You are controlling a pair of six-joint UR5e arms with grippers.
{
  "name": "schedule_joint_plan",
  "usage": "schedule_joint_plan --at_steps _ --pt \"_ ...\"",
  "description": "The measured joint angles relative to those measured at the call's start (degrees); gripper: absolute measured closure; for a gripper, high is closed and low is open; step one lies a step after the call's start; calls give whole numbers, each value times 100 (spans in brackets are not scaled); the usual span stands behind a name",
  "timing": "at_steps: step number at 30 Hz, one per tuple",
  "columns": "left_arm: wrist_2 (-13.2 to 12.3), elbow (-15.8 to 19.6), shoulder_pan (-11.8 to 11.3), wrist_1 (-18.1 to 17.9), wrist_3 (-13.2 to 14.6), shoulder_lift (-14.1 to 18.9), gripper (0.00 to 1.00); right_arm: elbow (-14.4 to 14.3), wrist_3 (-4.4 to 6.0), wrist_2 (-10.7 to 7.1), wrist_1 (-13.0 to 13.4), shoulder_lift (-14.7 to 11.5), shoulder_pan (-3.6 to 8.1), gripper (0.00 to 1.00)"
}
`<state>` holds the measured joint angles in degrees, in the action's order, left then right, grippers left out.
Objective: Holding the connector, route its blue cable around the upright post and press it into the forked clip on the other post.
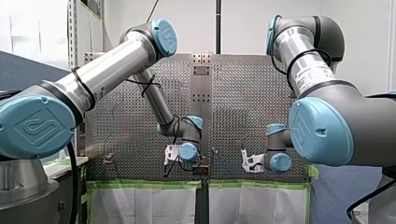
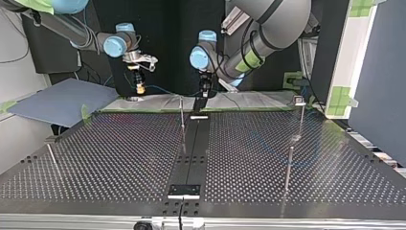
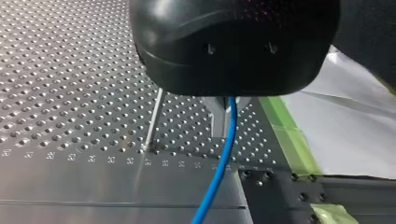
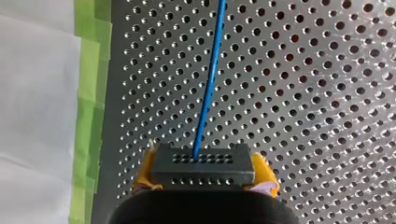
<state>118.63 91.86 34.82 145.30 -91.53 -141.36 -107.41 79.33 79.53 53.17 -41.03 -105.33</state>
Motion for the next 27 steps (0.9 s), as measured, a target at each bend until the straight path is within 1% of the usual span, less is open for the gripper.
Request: schedule_joint_plan --at_steps 9,16,19,23,27 --pt "-24 19 25 115 27 2 100 -101 -56 62 13 0 -8 44" --pt "-75 21 25 119 84 1 100 -183 -42 71 86 1 -17 44" --pt "-90 21 -9 113 124 1 100 -193 26 55 170 2 -17 44" --pt "-115 21 -63 45 141 1 100 -183 168 3 341 8 -10 44" --pt "-112 21 -124 -25 168 -5 100 -148 270 -47 531 16 11 44"
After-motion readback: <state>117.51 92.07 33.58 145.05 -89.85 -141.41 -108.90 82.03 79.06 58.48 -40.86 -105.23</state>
